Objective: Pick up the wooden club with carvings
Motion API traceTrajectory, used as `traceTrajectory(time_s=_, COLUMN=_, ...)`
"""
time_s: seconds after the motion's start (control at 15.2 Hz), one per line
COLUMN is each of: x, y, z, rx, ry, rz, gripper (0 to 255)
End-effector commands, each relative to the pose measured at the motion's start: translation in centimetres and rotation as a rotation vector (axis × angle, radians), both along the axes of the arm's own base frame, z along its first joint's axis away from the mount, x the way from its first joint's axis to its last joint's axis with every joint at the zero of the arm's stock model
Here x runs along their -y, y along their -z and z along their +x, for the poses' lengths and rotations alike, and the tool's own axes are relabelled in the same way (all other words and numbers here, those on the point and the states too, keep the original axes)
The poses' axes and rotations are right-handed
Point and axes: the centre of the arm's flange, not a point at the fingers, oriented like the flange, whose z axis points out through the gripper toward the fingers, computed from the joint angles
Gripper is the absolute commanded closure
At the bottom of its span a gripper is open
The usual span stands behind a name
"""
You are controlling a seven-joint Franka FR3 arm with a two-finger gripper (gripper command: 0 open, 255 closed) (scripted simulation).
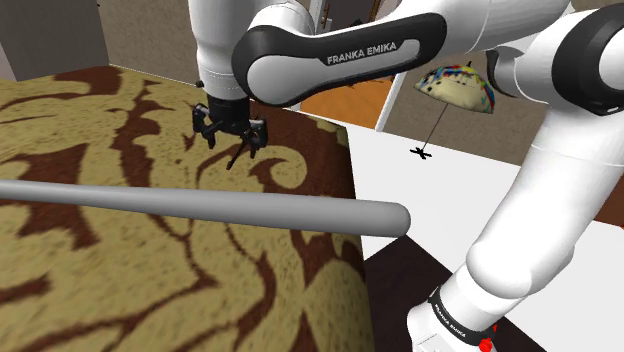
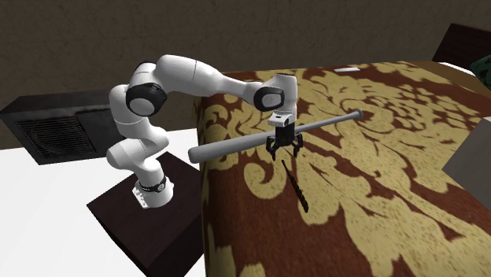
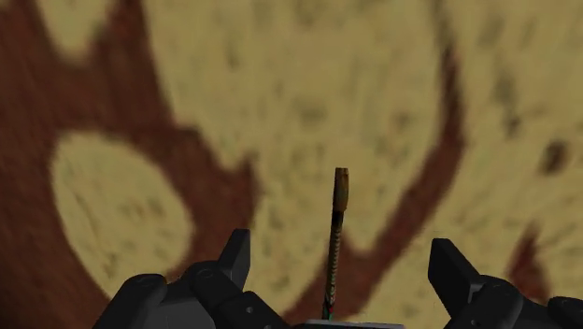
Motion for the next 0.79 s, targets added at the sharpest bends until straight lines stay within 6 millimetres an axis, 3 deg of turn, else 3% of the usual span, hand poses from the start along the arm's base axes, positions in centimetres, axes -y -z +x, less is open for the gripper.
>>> traceTrajectory(time_s=0.0, x=-0.1, y=1.1, z=0.2, rx=0.003, ry=0.005, rz=-0.002, gripper=0)
traceTrajectory(time_s=0.4, x=-0.1, y=3.5, z=0.2, rx=0.003, ry=0.005, rz=-0.002, gripper=0)
traceTrajectory(time_s=0.46, x=-0.1, y=3.5, z=0.2, rx=0.003, ry=0.005, rz=-0.002, gripper=255)
traceTrajectory(time_s=0.73, x=-0.2, y=3.5, z=0.2, rx=0.003, ry=0.005, rz=-0.002, gripper=255)
